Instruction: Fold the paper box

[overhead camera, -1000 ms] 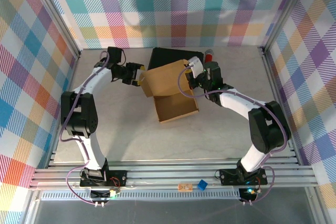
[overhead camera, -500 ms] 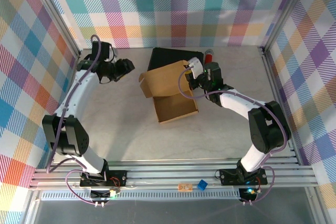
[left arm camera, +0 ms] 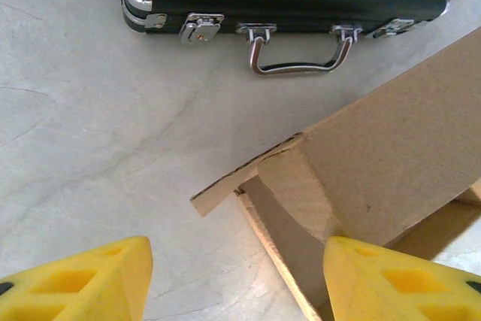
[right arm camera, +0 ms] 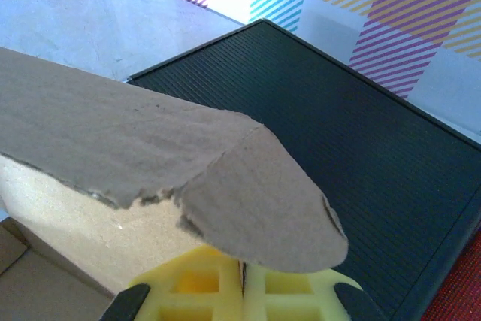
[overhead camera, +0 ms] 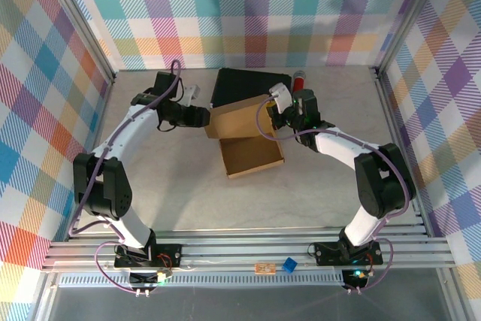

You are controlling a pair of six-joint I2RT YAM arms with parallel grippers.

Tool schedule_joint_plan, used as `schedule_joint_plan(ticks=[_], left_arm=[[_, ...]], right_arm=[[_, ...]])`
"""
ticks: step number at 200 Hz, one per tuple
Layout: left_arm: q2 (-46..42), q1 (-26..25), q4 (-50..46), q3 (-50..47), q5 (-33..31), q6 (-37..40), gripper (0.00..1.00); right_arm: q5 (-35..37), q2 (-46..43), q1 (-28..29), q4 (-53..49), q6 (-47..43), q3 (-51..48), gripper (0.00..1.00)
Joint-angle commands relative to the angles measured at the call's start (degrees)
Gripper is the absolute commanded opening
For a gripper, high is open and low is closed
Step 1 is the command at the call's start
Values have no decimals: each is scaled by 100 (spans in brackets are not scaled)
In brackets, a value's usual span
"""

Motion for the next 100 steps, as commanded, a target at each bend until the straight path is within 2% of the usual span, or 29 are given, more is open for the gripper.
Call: schedule_joint_plan(ticks=[1,13,29,45,63,100], left_arm=[[-72,-104,0,184,22,99,62],[-148,-104,5,319,-88,-231,63],[-245,-43,-138,591,-685,-1157,65],[-504,62,-71,616,-492,-1719,64],[-991,-20,283,165,-166,-1530,64],[-1311,-80,-32,-574,-131,-666,62]], right_arm=[[-238,132,47,-14,-122,162,0],[-229,142,47,-30,-131,155,0],[-212,145,38,-31,-144,149,0],[-212,155,20,-41,-140,135,0],[-234,166,3,-49,-131,153,0],[-317,217,-6,-79,-104,196,0]])
